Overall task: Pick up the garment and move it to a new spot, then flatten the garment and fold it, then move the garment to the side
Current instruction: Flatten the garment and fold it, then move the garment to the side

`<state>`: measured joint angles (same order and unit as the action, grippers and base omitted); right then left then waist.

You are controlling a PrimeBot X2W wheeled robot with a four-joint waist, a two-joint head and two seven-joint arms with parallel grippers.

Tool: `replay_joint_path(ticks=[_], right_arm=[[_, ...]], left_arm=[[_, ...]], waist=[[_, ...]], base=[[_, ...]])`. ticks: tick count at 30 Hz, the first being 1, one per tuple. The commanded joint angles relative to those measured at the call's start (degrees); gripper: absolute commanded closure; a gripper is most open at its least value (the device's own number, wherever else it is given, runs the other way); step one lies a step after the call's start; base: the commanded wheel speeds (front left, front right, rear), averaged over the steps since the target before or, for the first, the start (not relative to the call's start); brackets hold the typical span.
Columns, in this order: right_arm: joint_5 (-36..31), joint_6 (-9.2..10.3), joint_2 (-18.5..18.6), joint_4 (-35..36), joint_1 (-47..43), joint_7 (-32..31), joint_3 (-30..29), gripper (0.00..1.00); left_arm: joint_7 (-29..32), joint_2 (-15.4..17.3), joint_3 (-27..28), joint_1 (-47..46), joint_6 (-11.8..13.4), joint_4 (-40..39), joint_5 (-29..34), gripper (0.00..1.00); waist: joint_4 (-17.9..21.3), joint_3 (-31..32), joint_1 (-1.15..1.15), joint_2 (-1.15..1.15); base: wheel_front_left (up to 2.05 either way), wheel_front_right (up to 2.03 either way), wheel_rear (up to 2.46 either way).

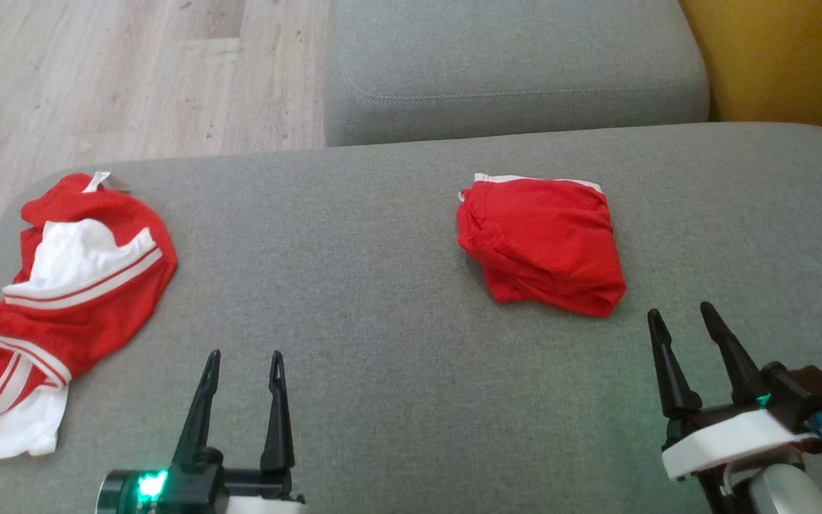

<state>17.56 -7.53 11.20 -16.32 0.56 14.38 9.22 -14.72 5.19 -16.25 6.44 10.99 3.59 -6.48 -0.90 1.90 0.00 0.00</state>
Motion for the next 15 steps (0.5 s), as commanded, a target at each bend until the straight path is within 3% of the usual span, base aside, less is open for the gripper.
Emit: replay_joint_path(ticks=[1, 15], right_arm=[[-0.38, 0.04, 0.21, 1.72, 1.54, 0.62, 0.78, 0.00], [-1.99, 0.04, -0.37, 1.52, 0.79, 0.62, 1.13, 0.00]], left_arm=[[-0.28, -0.52, 2.35, -1.49, -0.23, -1.84, 0.55, 0.00], [-0.28, -1.49, 3.83, -0.77, -1.28, -1.63, 1.85, 0.00]], waist=[[-0.17, 0.09, 0.00, 0.00], [-0.11, 0.26, 0.00, 0.00]], base=[[0.00, 0.00, 0.00], [0.00, 0.00, 0.00]])
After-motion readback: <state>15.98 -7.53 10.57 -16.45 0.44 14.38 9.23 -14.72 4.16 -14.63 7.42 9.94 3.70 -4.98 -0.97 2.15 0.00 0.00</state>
